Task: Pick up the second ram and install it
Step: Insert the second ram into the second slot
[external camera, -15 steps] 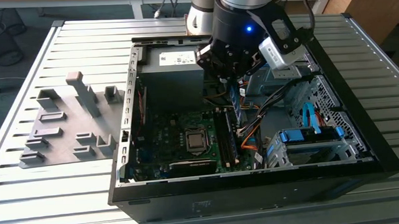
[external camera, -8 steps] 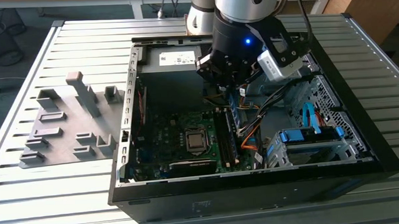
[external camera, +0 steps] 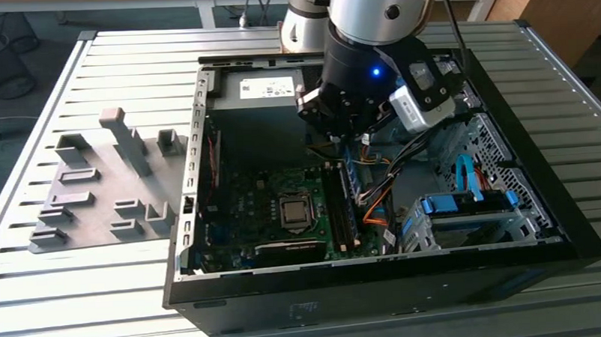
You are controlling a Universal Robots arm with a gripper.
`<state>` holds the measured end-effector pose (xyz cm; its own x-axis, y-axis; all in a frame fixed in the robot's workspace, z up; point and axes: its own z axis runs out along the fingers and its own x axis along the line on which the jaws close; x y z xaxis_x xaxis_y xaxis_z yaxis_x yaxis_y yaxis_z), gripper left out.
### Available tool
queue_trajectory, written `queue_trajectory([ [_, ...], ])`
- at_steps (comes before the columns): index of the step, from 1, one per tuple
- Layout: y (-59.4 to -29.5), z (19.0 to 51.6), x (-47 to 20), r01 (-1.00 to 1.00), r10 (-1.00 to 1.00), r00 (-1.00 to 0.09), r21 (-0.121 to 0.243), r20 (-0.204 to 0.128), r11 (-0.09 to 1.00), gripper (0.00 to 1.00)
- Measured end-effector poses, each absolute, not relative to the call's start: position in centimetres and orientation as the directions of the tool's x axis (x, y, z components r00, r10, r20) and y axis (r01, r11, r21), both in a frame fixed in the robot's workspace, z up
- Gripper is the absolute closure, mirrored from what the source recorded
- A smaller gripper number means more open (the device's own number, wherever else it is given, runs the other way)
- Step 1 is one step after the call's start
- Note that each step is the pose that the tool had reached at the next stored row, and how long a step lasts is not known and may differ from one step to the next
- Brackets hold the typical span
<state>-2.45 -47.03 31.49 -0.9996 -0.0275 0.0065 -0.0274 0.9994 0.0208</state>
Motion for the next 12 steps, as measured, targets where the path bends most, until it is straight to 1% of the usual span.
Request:
queue_trajectory([
  [6, -47.0, 30.6, -2.4, -0.027, -0.028, -0.999, 0.021, 0.028, 0.999, 0.86],
  [12, -47.0, 29.5, -2.4, -0.027, -0.028, -0.999, 0.021, 0.029, 0.999, 0.86],
])
